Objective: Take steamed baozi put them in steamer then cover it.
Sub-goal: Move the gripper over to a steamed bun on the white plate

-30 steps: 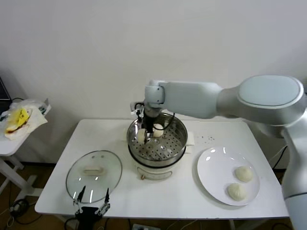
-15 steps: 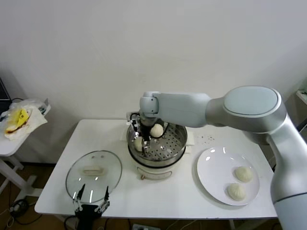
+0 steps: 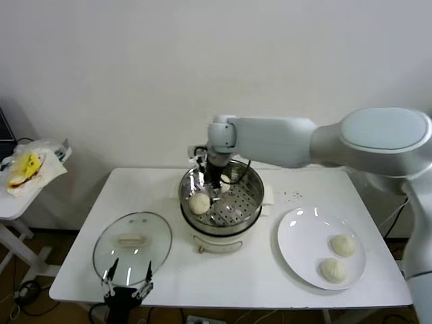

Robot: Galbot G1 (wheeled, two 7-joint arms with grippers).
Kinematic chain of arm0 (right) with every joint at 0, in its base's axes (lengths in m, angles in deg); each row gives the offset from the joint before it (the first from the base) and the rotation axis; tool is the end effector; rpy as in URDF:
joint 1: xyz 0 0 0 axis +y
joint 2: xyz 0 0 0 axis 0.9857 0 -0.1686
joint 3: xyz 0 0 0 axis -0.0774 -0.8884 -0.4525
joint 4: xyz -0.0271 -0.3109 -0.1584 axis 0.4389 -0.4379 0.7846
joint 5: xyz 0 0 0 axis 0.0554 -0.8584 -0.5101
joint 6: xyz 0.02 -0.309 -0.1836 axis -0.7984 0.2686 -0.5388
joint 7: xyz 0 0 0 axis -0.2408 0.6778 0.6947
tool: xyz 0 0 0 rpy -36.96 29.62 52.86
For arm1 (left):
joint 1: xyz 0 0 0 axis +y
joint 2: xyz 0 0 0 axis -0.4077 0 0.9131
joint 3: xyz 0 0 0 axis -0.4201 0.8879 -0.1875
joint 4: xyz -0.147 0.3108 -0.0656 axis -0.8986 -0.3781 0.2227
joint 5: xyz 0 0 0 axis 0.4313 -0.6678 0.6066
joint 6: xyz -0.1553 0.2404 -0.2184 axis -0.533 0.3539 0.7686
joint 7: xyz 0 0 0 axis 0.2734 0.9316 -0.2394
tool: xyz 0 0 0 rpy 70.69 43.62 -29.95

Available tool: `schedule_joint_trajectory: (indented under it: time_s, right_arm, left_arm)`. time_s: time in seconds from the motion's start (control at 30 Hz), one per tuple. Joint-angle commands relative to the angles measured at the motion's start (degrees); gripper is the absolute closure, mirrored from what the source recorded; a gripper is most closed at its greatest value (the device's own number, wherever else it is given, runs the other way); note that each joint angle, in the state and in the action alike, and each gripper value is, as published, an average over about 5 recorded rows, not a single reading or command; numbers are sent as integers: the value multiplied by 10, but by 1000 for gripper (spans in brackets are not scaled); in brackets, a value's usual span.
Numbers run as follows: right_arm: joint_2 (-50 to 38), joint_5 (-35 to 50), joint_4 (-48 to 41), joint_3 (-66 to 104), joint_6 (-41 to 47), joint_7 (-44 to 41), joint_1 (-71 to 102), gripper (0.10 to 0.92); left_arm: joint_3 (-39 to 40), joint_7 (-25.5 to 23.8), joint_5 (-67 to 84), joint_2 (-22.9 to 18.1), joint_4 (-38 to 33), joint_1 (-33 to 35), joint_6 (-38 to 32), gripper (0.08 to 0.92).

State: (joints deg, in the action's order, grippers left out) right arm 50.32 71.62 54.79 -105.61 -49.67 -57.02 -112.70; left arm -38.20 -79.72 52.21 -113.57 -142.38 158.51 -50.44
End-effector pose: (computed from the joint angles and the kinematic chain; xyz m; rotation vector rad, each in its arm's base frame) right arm 0.5829 0.1536 -0.0456 1.4536 -1.3112 1.4237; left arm 0.0952 0.0329 -0.3682 0.0454 -2.9661 -0.3102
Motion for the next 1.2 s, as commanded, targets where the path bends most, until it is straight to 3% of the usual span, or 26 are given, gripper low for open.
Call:
schedule_joint_trajectory:
  time_s: [0.03, 0.27, 0.57, 0.8, 1.2]
  right_arm:
    - [-193, -29, 130, -28, -26, -39, -122, 203]
    - [-378, -106, 263, -68, -27, -46, -142, 203]
    - [-522, -268, 292, -27, -45, -55, -4, 203]
    - [-573, -349, 275, 52, -54, -62, 144, 203]
    - [-554, -380, 258, 97, -57, -58, 230, 203]
  left_arm:
    - [-3, 1, 1, -1, 1, 0, 3, 177]
    - [-10, 2, 4, 3, 5, 1, 5, 177]
    - [-16, 0, -2, 1, 6, 0, 9, 177]
    - [-19, 1, -14, -6, 8, 0, 10, 177]
    - [-17, 6, -27, -11, 24, -8, 9, 177]
